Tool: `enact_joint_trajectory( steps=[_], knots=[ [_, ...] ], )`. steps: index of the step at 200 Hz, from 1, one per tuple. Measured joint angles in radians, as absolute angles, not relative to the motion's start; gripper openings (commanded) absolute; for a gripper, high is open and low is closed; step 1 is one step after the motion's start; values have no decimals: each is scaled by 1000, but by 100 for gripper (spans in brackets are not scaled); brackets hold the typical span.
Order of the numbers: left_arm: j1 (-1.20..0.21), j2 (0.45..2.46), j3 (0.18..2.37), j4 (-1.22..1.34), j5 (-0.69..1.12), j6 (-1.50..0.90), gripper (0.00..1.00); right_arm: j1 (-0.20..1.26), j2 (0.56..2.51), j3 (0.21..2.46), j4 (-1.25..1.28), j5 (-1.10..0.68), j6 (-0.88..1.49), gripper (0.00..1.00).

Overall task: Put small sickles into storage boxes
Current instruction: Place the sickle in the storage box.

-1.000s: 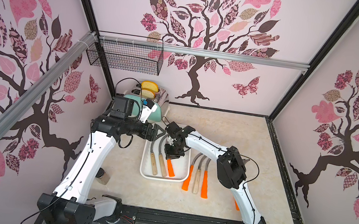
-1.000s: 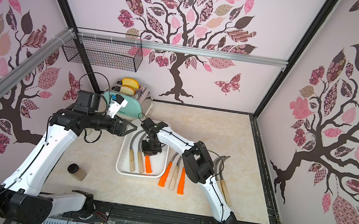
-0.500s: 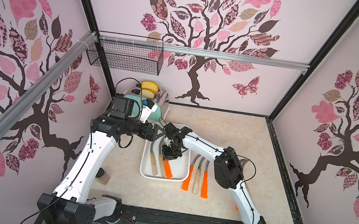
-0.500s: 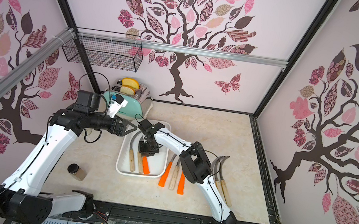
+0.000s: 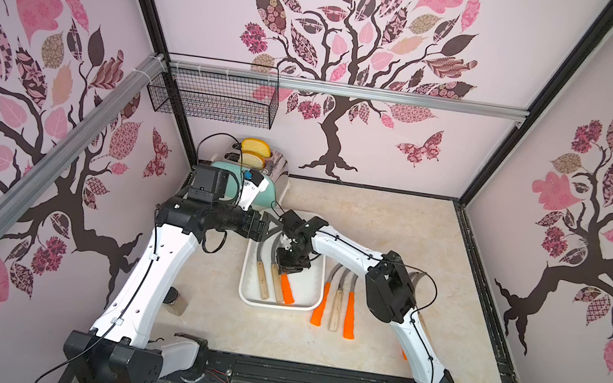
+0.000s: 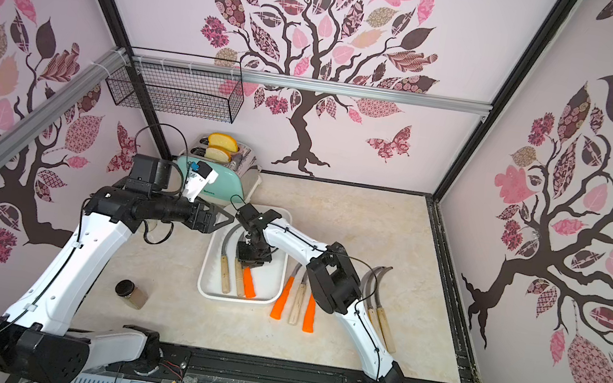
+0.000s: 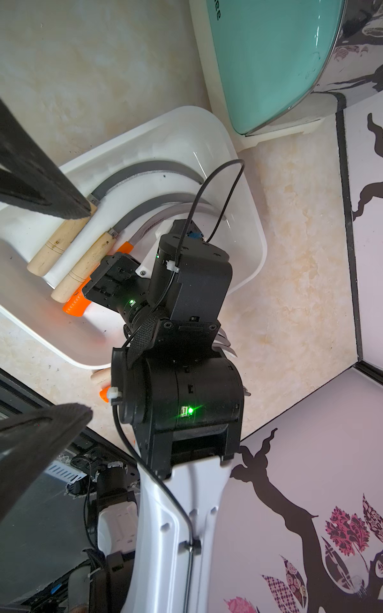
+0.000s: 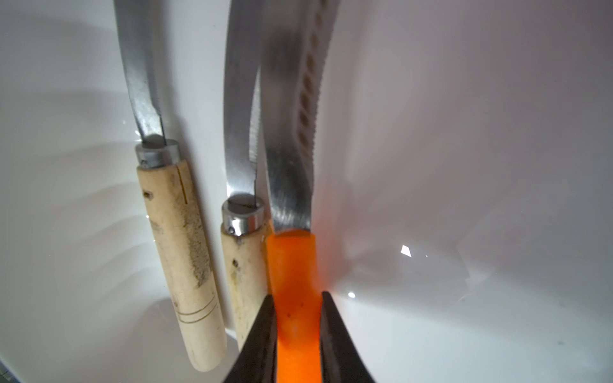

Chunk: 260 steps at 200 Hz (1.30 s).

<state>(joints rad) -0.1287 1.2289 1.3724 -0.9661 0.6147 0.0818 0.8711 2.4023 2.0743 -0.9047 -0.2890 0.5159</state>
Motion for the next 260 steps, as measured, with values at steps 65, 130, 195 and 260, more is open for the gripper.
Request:
enact_joint_trajectory(
  steps=[65,130,195,260],
  knots=[
    [-129,1229,1372,-966,615,82,91,876,2402,2074,-918,-277,515,23],
    [-129,1229,1372,-966,615,82,91,876,2402,2074,-926,-266,513,27],
    [-129,1229,1372,-966,615,82,91,876,2402,2075,-932,-258,512,31],
    [-129,1229,1372,-966,614,82,91,876,2402,2098,-939,-218,512,32]
  ],
)
